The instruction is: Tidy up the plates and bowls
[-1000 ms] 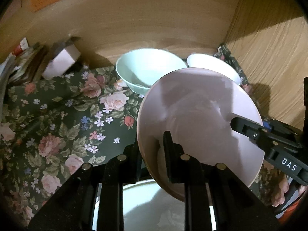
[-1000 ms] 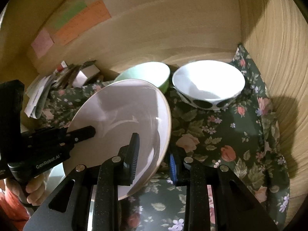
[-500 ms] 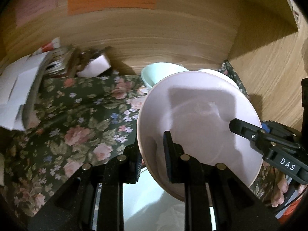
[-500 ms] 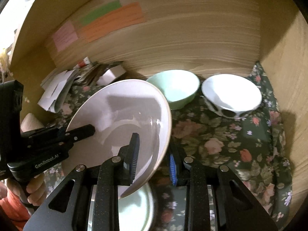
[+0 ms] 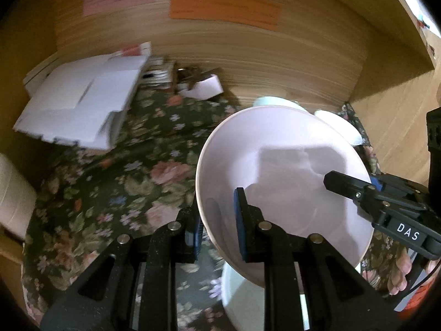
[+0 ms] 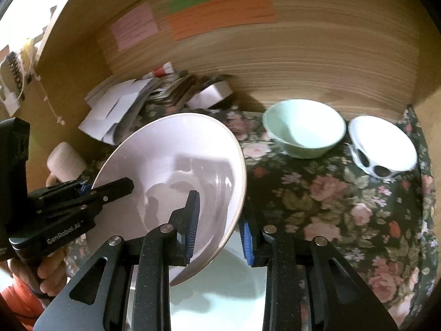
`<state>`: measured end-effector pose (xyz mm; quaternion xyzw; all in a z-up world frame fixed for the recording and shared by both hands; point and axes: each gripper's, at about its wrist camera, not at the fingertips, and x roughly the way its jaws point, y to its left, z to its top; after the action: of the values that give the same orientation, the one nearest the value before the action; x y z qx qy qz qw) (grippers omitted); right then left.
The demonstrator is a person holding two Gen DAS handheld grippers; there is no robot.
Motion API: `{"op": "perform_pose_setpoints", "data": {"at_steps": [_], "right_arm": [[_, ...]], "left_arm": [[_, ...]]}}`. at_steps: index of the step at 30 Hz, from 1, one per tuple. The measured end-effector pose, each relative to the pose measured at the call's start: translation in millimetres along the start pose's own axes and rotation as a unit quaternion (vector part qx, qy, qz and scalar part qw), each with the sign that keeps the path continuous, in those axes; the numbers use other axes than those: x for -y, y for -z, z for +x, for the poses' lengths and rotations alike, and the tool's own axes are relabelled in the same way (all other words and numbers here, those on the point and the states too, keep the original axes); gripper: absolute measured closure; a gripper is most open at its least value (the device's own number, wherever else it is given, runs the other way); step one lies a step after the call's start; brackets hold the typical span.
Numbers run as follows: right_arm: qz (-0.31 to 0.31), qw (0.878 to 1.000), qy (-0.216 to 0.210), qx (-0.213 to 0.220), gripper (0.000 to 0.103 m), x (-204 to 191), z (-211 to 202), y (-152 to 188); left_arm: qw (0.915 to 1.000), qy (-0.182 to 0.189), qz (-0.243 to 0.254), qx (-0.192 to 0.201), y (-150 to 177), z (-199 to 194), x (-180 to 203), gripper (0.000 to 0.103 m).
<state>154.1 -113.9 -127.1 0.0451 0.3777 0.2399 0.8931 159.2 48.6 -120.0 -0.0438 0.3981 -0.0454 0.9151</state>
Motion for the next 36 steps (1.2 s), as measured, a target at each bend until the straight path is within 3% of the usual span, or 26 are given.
{"op": "perform_pose_setpoints", "data": {"at_steps": [22,36], "right_arm": [[-0.064,0.996,-0.050,-0.046,0.078,-94.6,41.7,15.6],[-0.069,0.990,-0.061,-0.107,0.078,-114.3,74.8,35.2]], "left_arm": [[0.9962,-0.049,-0.072,-0.006,53.7,-41.8,-91.5,0.083],[0.9936,-0.048,-0.097,-0.034,87.9,-35.9,-123.7,0.083]]}}
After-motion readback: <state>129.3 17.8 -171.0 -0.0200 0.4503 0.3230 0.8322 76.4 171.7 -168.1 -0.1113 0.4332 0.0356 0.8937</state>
